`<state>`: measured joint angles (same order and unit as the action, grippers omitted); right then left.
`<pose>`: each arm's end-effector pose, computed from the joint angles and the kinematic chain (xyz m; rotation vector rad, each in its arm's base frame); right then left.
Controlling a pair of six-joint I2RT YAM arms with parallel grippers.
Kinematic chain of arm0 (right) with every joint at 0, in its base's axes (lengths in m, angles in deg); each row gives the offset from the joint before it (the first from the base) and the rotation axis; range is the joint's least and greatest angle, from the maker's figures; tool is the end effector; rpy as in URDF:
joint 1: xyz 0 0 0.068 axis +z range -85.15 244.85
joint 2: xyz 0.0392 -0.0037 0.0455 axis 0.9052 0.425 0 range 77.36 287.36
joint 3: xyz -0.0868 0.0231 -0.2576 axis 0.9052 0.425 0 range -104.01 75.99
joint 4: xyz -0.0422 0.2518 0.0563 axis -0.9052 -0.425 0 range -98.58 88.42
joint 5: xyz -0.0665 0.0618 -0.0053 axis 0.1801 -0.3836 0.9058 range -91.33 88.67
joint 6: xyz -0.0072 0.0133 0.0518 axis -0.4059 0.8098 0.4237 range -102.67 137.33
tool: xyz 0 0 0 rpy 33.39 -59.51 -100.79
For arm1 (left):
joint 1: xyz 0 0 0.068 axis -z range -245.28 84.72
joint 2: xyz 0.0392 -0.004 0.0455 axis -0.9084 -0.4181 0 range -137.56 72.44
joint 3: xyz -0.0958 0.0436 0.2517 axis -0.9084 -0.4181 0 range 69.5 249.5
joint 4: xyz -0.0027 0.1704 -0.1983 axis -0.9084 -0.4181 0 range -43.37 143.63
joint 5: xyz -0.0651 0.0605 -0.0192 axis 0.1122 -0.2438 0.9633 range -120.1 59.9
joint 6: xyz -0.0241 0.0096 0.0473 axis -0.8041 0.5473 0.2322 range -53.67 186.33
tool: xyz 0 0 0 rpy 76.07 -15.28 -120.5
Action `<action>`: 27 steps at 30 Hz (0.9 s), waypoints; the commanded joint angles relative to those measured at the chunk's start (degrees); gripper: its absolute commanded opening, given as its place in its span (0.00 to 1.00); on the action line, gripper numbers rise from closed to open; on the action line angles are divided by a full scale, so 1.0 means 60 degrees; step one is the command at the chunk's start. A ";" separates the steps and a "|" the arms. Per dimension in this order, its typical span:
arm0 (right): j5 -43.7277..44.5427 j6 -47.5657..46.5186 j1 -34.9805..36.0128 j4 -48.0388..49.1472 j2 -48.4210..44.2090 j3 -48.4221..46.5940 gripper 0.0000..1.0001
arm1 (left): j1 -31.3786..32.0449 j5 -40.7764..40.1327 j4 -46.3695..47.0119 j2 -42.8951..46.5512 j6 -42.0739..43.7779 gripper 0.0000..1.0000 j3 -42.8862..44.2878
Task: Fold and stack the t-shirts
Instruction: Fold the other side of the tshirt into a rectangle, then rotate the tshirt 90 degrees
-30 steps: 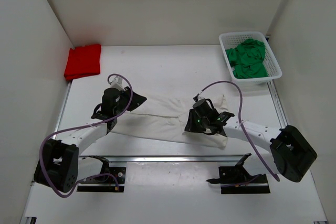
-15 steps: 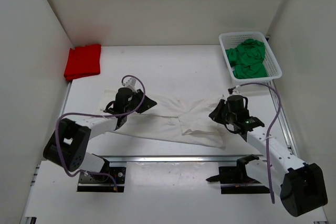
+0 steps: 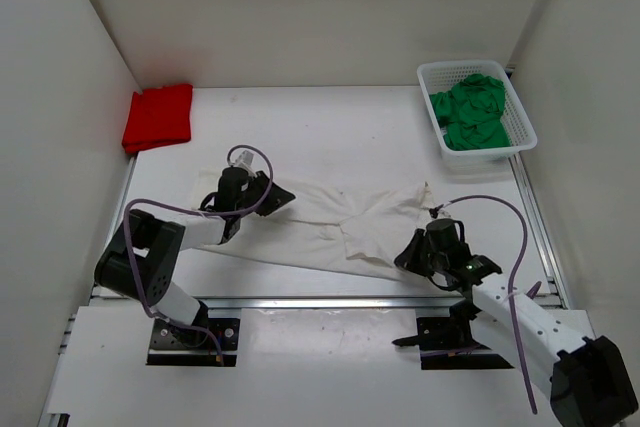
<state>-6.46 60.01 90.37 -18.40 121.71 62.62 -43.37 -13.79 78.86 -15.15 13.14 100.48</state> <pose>0.1301 0.0656 0.1422 0.3311 2.4845 0.6350 0.2618 -0.1160 0.1494 -0.4380 2.2464 -1.0398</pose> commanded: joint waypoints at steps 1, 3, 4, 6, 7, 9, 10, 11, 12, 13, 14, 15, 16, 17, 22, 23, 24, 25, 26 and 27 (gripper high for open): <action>0.0137 0.0476 -0.0340 -0.0756 -0.0799 0.0397 0.00 | -0.0530 0.0415 0.0657 -0.0327 -0.0524 0.27 -0.0183; -0.0155 0.0198 -0.0750 -0.1048 -0.1122 0.0339 0.00 | -0.0867 0.0561 0.0877 -0.0560 -0.0641 0.27 -0.0213; -0.0345 0.0023 -0.0970 -0.1136 -0.1211 0.0149 0.00 | -0.0985 0.0591 0.0935 -0.0693 -0.0700 0.27 -0.0285; -0.0566 -0.0110 -0.1133 -0.1268 -0.1329 -0.0143 0.00 | -0.1467 0.0824 0.1126 -0.0942 -0.0890 0.26 -0.0256; -0.0480 -0.0111 -0.1147 -0.1240 -0.1343 -0.0377 0.01 | -0.1614 0.1058 0.1213 -0.1146 -0.1094 0.25 -0.0285; -0.0172 -0.0329 -0.1031 -0.0963 -0.1038 -0.0730 0.04 | -0.1995 0.1365 0.1768 -0.1309 -0.1577 0.24 -0.0359; -0.0113 -0.0504 -0.1103 -0.0845 -0.0702 -0.0891 0.04 | -0.1997 0.1455 0.1858 -0.1252 -0.1609 0.23 -0.0330; -0.0301 -0.0709 -0.1176 -0.0424 -0.0423 -0.1023 0.04 | -0.1866 0.1470 0.1714 -0.1062 -0.1551 0.24 -0.0185; -0.0695 -0.0914 -0.1409 0.0117 0.0160 -0.1097 0.04 | -0.1633 0.1340 0.1219 -0.0916 -0.1246 0.24 0.0078; -0.0843 -0.0989 -0.1498 0.0688 0.0833 -0.1373 0.04 | -0.1500 0.1106 0.0678 -0.0595 -0.0822 0.24 0.0370; -0.0830 -0.1004 -0.1325 0.0940 0.1202 -0.1579 0.03 | -0.1209 0.0988 0.0542 -0.0200 -0.0687 0.24 0.0489; -0.0468 -0.1091 -0.1091 0.1392 0.1844 -0.1668 0.04 | -0.0959 0.0711 0.0120 0.0050 -0.0323 0.25 0.0723; -0.0276 -0.1179 -0.0915 0.1861 0.2517 -0.1886 0.03 | -0.0754 0.0433 -0.0247 0.0502 -0.0030 0.25 0.0913; -0.0158 -0.1296 -0.0812 0.2025 0.3249 -0.2077 0.03 | -0.0679 0.0300 -0.0439 0.0927 0.0162 0.26 0.1002; -0.0522 -0.1575 -0.0957 0.3665 0.6617 -0.3468 0.01 | -0.0824 0.0881 -0.1186 0.2175 0.0807 0.30 0.0829; -0.0552 -0.1677 -0.1001 0.3769 0.7510 -0.4007 0.01 | -0.0781 0.1145 -0.1333 0.2293 0.0997 0.30 0.0900; -0.0683 -0.1794 -0.1030 0.3828 0.7954 -0.4781 0.01 | -0.0752 0.1249 -0.1625 0.2497 0.1115 0.30 0.0930; -0.0843 -0.1824 -0.1146 0.3800 0.8916 -0.5238 0.01 | -0.0723 0.1410 -0.1874 0.2499 0.1275 0.30 0.0945; -0.0932 -0.1984 -0.1191 0.3683 0.9911 -0.6490 0.00 | -0.0693 0.1556 -0.1949 0.2702 0.1393 0.31 0.0872; -0.1121 -0.2203 -0.1249 0.3233 1.0530 -0.8054 0.00 | -0.0765 0.1616 -0.2095 0.2951 0.1452 0.30 0.0842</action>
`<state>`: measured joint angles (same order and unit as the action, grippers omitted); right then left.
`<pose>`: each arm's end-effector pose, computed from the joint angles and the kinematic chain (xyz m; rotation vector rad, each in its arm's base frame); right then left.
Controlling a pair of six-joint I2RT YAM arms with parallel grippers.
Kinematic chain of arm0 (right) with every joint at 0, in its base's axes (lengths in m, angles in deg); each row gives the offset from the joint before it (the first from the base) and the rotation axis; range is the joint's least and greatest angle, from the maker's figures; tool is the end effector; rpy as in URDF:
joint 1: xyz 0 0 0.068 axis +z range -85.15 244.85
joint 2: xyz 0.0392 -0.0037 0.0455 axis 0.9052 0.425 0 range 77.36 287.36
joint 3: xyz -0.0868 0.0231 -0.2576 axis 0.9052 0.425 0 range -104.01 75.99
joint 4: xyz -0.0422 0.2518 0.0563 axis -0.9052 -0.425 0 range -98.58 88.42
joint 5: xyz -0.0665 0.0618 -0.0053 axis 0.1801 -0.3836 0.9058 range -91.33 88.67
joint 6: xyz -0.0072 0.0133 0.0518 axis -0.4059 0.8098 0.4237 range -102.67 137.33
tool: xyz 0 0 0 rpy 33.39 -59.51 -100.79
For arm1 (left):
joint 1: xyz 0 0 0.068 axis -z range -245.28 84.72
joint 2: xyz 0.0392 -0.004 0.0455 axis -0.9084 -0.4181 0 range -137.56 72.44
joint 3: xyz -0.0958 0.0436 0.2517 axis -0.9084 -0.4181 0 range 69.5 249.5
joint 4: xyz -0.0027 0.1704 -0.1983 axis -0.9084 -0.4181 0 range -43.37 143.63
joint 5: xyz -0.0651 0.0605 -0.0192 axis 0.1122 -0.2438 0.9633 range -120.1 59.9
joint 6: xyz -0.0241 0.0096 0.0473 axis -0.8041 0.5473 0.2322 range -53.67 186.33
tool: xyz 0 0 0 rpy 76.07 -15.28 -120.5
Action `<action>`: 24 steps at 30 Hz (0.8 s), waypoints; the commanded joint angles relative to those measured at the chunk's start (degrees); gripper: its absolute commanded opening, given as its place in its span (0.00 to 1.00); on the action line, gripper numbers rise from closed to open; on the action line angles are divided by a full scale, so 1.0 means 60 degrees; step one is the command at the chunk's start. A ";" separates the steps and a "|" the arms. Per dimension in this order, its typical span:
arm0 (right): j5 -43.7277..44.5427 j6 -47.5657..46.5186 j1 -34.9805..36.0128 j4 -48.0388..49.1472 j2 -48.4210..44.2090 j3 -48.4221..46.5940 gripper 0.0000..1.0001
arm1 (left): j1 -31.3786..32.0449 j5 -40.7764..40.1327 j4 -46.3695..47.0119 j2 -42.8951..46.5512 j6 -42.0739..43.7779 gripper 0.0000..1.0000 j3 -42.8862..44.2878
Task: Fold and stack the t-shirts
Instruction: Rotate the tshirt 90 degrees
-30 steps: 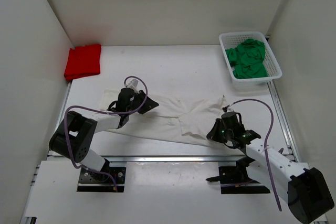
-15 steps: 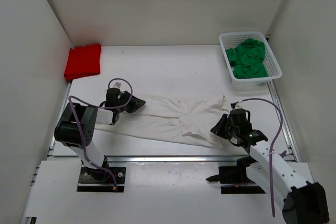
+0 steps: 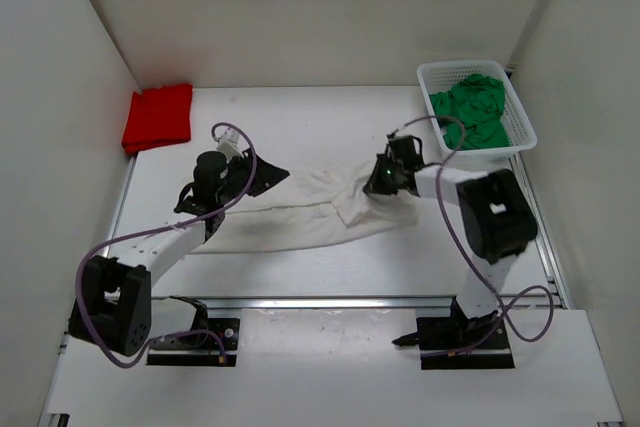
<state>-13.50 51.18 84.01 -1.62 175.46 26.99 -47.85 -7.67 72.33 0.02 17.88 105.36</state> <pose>0.3132 0.1168 0.1466 0.2226 2.5081 0.6581 0.2579 -0.0952 0.2347 -0.2570 2.0110 -1.1287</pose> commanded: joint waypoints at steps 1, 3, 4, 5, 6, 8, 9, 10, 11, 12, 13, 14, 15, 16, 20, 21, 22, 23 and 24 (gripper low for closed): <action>-0.0023 -0.1053 -0.0219 -0.0222 0.2623 -0.3060 0.00 | -0.0019 0.0568 -0.1210 0.0541 0.0749 0.32 -0.0072; -0.0169 -0.1463 -0.0190 -0.1703 0.4820 -0.7339 0.00 | -0.0238 0.0436 -0.1519 0.0950 0.0954 0.32 -0.0204; -0.0199 -0.1814 -0.0147 -0.3028 0.5295 -0.8507 0.00 | -0.0428 0.0406 -0.1723 0.1184 0.0984 0.33 -0.0292; -0.0083 -0.2035 -0.0074 -0.4462 0.6112 -1.0825 0.00 | -0.0517 0.0435 -0.1957 0.1172 0.1144 0.34 -0.0263; 0.0164 -0.2530 0.0058 -0.5071 0.6787 -1.3067 0.00 | -0.0633 0.0450 -0.2104 0.1259 0.1247 0.35 -0.0234; 0.0925 -0.3338 0.0219 -0.7425 0.7507 -1.6189 0.06 | -0.0679 0.0246 -0.2762 0.1158 0.1495 0.34 -0.0073; 0.0943 -0.3356 0.0206 -0.7885 0.7729 -1.7877 0.09 | -0.0635 0.0202 -0.2924 0.1114 0.1613 0.34 0.0043; 0.0668 -0.3153 0.0002 -0.8209 0.7064 -1.7705 0.14 | -0.0519 0.0216 -0.3028 0.1041 0.1658 0.33 0.0160; 0.0012 -0.3006 -0.0130 -0.8096 0.6637 -1.7153 0.22 | -0.0285 -0.0002 -0.3116 0.0939 0.1876 0.33 0.0220; -0.0299 -0.3077 -0.0131 -0.8066 0.5806 -1.6248 0.25 | -0.0080 -0.0149 -0.3566 0.0909 0.2052 0.31 0.0307; -0.0360 -0.3280 0.0028 -0.8037 0.4942 -1.5166 0.31 | -0.0006 -0.0252 -0.3672 0.0923 0.2097 0.30 0.0352; 0.0002 -0.3500 0.0378 -0.7921 0.4034 -1.3777 0.34 | 0.0010 -0.0123 -0.3775 0.0967 0.1996 0.29 0.0323; 0.0209 -0.3662 0.0889 -0.7194 0.3590 -1.2850 0.35 | -0.0034 0.0082 -0.3602 0.1039 0.1908 0.29 0.0221; 0.0225 -0.3489 0.1372 -0.5969 0.2455 -1.0738 0.35 | -0.0266 0.0606 -0.3353 0.1142 0.1704 0.28 0.0075; -0.0417 -0.1401 0.2196 -0.1774 -0.0117 -0.4199 0.03 | -0.0679 0.1654 -0.4196 0.1362 0.1934 0.21 0.0612; -0.0448 -0.0842 0.2488 -0.0491 -0.0570 -0.3009 0.01 | -0.0519 0.1013 -0.4838 0.1522 0.2401 0.15 0.0862; -0.0376 -0.0401 0.2926 0.0537 -0.0777 -0.2533 0.00 | -0.0416 0.0557 -0.5077 0.1625 0.2565 0.14 0.1068; -0.0303 -0.0310 0.3177 0.0837 -0.0692 -0.2093 0.01 | -0.0415 0.0306 -0.5152 0.1742 0.2581 0.11 0.1200; -0.0171 -0.0077 0.3556 0.1188 -0.0387 -0.1987 0.09 | -0.0502 0.0275 -0.5283 0.1859 0.2567 0.11 0.1289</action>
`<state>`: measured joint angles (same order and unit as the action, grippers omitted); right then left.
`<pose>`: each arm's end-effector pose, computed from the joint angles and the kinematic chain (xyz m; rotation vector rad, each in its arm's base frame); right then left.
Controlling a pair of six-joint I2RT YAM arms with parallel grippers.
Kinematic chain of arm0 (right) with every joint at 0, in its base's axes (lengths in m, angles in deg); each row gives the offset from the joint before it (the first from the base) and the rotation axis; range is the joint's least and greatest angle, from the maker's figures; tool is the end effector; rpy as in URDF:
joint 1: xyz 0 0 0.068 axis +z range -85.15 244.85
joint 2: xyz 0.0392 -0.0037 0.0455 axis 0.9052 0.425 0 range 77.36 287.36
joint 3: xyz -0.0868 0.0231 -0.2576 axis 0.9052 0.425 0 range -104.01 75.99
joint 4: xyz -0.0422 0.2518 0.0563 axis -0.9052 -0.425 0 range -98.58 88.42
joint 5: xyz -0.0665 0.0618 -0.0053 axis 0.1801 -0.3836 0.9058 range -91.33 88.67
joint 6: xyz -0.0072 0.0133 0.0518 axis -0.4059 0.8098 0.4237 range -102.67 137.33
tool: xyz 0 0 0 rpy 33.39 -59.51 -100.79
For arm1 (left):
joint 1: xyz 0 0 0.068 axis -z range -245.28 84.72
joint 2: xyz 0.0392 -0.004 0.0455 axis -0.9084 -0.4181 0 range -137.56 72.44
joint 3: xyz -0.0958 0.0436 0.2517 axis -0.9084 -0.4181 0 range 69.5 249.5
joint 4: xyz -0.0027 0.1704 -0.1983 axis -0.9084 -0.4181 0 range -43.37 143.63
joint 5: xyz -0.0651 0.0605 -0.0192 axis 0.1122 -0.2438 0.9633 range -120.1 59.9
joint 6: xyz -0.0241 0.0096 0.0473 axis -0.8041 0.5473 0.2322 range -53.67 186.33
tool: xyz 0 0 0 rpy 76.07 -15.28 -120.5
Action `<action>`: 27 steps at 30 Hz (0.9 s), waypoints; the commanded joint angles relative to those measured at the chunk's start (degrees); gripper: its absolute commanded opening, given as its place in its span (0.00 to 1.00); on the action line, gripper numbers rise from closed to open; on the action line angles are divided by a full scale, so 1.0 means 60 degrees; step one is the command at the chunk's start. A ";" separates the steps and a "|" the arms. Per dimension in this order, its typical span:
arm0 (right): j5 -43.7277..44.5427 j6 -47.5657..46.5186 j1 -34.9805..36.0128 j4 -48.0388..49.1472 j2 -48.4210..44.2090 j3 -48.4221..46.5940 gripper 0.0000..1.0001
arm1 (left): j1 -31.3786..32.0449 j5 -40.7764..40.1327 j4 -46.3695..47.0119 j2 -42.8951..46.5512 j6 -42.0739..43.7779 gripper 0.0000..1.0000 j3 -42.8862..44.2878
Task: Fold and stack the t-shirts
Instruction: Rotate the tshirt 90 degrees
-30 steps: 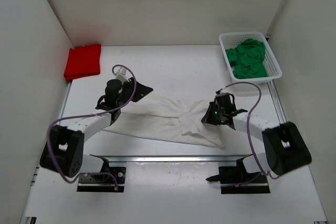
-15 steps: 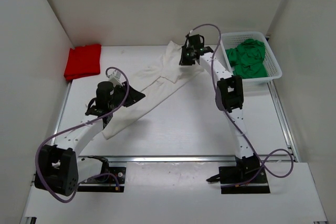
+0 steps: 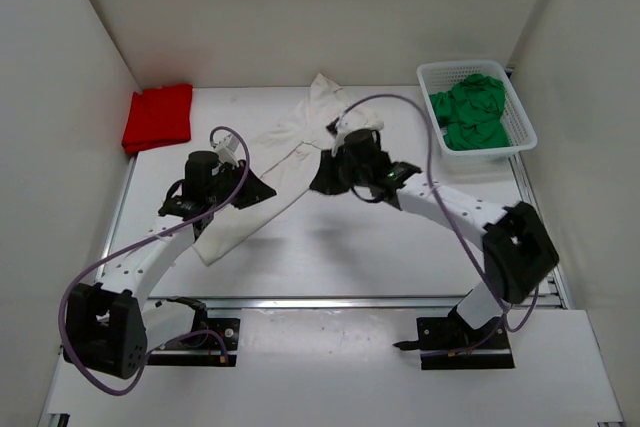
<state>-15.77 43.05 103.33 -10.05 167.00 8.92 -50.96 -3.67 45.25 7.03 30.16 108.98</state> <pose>0.2768 0.2313 0.2828 -0.4067 2.1997 0.9096 0.2327 -0.0757 0.2407 -0.1525 2.2691 -0.9879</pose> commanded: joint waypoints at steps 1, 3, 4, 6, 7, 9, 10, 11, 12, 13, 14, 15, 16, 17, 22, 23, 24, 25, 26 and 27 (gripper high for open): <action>0.0165 0.1455 0.0615 0.2801 0.1272 0.0998 0.18 | -0.0145 -0.0465 -0.0814 0.0677 0.0490 0.12 0.0699; 0.0121 0.1878 0.0909 0.3006 0.2237 0.0677 0.28 | -0.0336 -0.0189 -0.0946 0.0604 0.0417 0.14 0.0831; 0.0295 0.1939 0.1071 0.3226 0.2387 0.0603 0.34 | -0.0395 -0.0100 -0.0990 0.0545 0.0388 0.15 0.0875; 0.0849 0.2187 0.1334 0.3331 0.3131 0.0325 0.42 | -0.0308 -0.0129 -0.1137 0.0428 0.0461 0.17 0.0992; 0.1114 0.2377 0.1394 0.3258 0.3251 0.0106 0.44 | -0.0250 -0.0100 -0.1152 0.0457 0.0504 0.18 0.0978; 0.1378 0.2642 0.1540 0.3257 0.3806 -0.0100 0.45 | -0.0220 -0.0260 -0.1195 0.0544 0.0562 0.18 0.0920; 0.1714 0.2831 0.1657 0.3228 0.3910 -0.0217 0.44 | -0.0249 -0.0289 -0.1123 0.0617 0.0534 0.18 0.0934; 0.1848 0.2877 0.1673 0.3184 0.4202 -0.0320 0.44 | -0.0293 -0.0406 -0.1108 0.0661 0.0621 0.17 0.0861; 0.2023 0.3022 0.1673 0.3025 0.4523 -0.0553 0.43 | -0.0337 -0.0465 -0.1166 0.0691 0.0593 0.17 0.0846; 0.2127 0.3198 0.1774 0.2791 0.4730 -0.0831 0.40 | -0.0279 -0.0495 -0.1195 0.0648 0.0607 0.17 0.0890; 0.2012 0.3330 0.1732 0.2600 0.5051 -0.1008 0.34 | -0.0220 -0.0538 -0.1225 0.0647 0.0680 0.17 0.0846; 0.1938 0.3418 0.1717 0.2323 0.5402 -0.1314 0.33 | -0.0278 -0.0481 -0.1283 0.0546 0.0724 0.17 0.0832; 0.1836 0.3492 0.1673 0.2233 0.5493 -0.1419 0.29 | -0.0206 -0.0509 -0.1313 0.0443 0.0753 0.17 0.0773; 0.1762 0.3522 0.1586 0.2217 0.5595 -0.1362 0.24 | -0.0176 -0.0539 -0.1313 0.0457 0.0768 0.16 0.0744; 0.1323 0.3070 0.0651 0.2743 0.3685 0.1061 0.00 | 0.0013 -0.0802 -0.1488 0.0296 0.0958 0.18 0.0729; 0.0916 0.2691 0.0227 0.2745 0.3286 0.1825 0.00 | 0.0246 -0.0889 -0.1474 0.0165 0.0988 0.18 0.0743; 0.0680 0.2484 -0.0111 0.2455 0.2615 0.2050 0.00 | 0.0553 -0.0963 -0.1489 0.0091 0.1017 0.20 0.0714; 0.0054 0.1931 -0.0839 0.2191 0.2013 0.2487 0.00 | 0.0658 -0.1022 -0.1503 -0.0025 0.1032 0.20 0.0613; -0.0387 0.1345 -0.1528 0.1593 0.1819 0.2781 0.01 | 0.0978 -0.1138 -0.1474 -0.0128 0.1061 0.22 0.0539; -0.0827 0.1064 -0.2202 0.1051 0.1338 0.2973 0.00 | 0.1228 -0.1125 -0.1489 -0.0129 0.1047 0.24 0.0335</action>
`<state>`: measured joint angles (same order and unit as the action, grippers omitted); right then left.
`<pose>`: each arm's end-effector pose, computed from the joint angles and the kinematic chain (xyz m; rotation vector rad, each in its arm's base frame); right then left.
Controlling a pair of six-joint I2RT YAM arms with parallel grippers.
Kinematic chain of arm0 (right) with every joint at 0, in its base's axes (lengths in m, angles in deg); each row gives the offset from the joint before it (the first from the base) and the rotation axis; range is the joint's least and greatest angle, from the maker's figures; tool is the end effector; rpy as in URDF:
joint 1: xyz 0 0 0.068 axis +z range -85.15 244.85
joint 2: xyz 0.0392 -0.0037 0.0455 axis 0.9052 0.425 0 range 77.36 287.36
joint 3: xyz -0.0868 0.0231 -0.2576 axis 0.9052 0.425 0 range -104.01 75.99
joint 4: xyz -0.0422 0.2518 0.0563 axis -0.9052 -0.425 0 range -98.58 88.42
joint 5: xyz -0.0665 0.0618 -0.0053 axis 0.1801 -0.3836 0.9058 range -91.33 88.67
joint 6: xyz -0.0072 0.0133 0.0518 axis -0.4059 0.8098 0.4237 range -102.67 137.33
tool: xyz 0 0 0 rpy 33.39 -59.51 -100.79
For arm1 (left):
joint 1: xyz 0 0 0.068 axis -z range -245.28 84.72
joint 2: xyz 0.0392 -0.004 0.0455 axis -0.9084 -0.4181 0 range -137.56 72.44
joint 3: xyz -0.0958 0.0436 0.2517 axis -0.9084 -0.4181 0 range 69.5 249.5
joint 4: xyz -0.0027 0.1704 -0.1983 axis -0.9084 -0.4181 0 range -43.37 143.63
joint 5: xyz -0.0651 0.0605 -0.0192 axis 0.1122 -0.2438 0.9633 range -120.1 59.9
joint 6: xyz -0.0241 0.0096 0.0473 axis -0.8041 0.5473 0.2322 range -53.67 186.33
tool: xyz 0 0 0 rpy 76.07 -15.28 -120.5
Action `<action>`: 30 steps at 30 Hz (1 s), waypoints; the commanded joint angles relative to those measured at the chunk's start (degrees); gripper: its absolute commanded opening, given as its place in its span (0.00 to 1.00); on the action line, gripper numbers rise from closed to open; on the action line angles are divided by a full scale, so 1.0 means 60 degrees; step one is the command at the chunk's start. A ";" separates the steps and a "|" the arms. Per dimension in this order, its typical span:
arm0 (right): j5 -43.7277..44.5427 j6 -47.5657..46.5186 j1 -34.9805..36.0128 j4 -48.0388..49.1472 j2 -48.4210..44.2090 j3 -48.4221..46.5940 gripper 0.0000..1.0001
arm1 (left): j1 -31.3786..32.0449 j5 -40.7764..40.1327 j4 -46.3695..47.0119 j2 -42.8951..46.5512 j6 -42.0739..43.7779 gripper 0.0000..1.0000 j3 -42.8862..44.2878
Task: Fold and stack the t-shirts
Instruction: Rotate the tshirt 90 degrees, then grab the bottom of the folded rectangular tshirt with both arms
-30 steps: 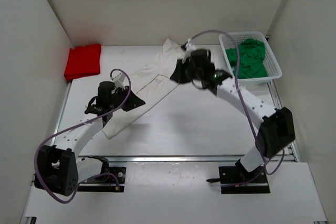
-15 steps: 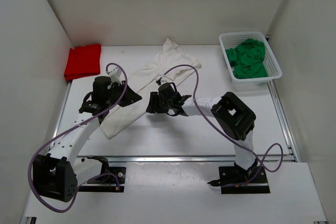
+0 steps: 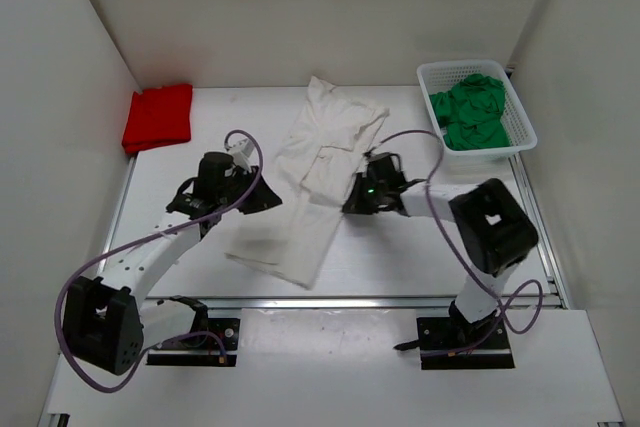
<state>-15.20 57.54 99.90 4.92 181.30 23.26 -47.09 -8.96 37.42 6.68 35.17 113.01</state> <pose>0.2906 0.2143 0.1399 -0.0143 2.5176 0.8825 0.2289 -0.0887 0.2503 -0.0542 2.3363 -0.8638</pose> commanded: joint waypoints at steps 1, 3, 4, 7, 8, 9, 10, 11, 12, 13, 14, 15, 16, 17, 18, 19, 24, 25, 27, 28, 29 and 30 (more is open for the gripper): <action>-0.1158 -0.1760 -0.1985 -0.1740 -0.1238 0.0672 0.04 | 0.0731 -0.0330 -0.0040 -0.0201 0.0183 0.27 -0.0641; -0.1510 -0.2174 -0.2835 -0.2546 -0.1632 0.0673 0.25 | 0.0951 -0.0228 0.0122 -0.0247 0.0169 0.34 -0.1139; -0.1512 -0.2334 -0.2896 -0.2534 -0.2099 0.0905 0.39 | 0.0981 -0.0272 0.0123 -0.0261 0.0125 0.37 -0.1389; -0.1279 -0.2234 -0.3000 -0.2416 -0.3548 0.1887 0.46 | 0.1025 -0.0317 0.0108 -0.0100 0.0052 0.48 -0.2092; -0.1060 -0.2103 -0.2985 -0.2475 -0.4076 0.2367 0.46 | 0.1228 -0.0302 0.0224 -0.0057 -0.0065 0.53 -0.2312; -0.0782 -0.2029 -0.2869 -0.2533 -0.4313 0.2590 0.46 | 0.1332 -0.0229 0.0240 -0.0071 -0.0051 0.55 -0.2445; -0.0533 -0.1912 -0.2752 -0.2548 -0.4881 0.3100 0.45 | 0.1637 -0.0229 0.0298 -0.0158 -0.0153 0.57 -0.2562; -0.0443 -0.1606 -0.2692 -0.2636 -0.5394 0.3641 0.45 | 0.1742 -0.0229 0.0284 -0.0333 -0.0197 0.58 -0.2709; -0.0312 -0.1429 -0.2547 -0.2622 -0.5907 0.4096 0.45 | 0.2047 -0.0127 0.0429 -0.0538 -0.0256 0.57 -0.2855; -0.0137 -0.1181 -0.2400 -0.2781 -0.6101 0.4333 0.43 | 0.2224 0.0019 0.0605 -0.0554 -0.0372 0.57 -0.2944; -0.0048 -0.1034 -0.2283 -0.3058 -0.6610 0.4625 0.42 | 0.2270 0.0311 0.0780 -0.0641 -0.0620 0.56 -0.3176; 0.0199 -0.0698 -0.1977 -0.3221 -0.6876 0.4962 0.41 | 0.2357 0.0487 0.1145 -0.0555 -0.0695 0.55 -0.3295; 0.0463 -0.0347 -0.1583 -0.3382 -0.7416 0.5154 0.42 | 0.2488 0.0547 0.1380 -0.0598 -0.0986 0.54 -0.3528; 0.0625 -0.0213 -0.1419 -0.3717 -0.7943 0.5460 0.42 | 0.2635 0.0490 0.1600 -0.0569 -0.1134 0.55 -0.3675; 0.0873 0.0165 -0.1142 -0.3923 -0.8427 0.5710 0.42 | 0.2738 0.0417 0.1632 -0.0540 -0.1208 0.54 -0.3648; 0.1021 0.0488 -0.0922 -0.4230 -0.8693 0.5973 0.42 | 0.2797 0.0445 0.1791 -0.0670 -0.1252 0.55 -0.3633; 0.1081 0.1662 -0.0510 -0.5155 -1.0728 0.6912 0.40 | 0.3339 0.0343 0.2027 -0.1109 -0.1487 0.50 -0.3399; 0.1066 0.1881 -0.0350 -0.5316 -1.1094 0.7058 0.38 | 0.3484 0.0343 0.1998 -0.1256 -0.1458 0.47 -0.3370; 0.1139 0.2247 0.0002 -0.5624 -1.1433 0.7220 0.38 | 0.3617 0.0357 0.2333 -0.1389 -0.1647 0.38 -0.3413; 0.1081 0.2409 0.0047 -0.5581 -1.1623 0.7351 0.36 | 0.3632 0.0459 0.2335 -0.1462 -0.1720 0.36 -0.3442; 0.1037 0.2454 0.0192 -0.5537 -1.1683 0.7440 0.34 | 0.3676 0.0431 0.2422 -0.1520 -0.1721 0.31 -0.3486; 0.1022 0.2483 0.0252 -0.5421 -1.1713 0.7557 0.31 | 0.3763 0.0358 0.2437 -0.1550 -0.1736 0.26 -0.3486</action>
<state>-10.20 68.62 99.92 -23.87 111.51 66.29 -25.65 -6.47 50.75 -2.08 25.36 92.18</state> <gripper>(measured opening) 0.317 0.286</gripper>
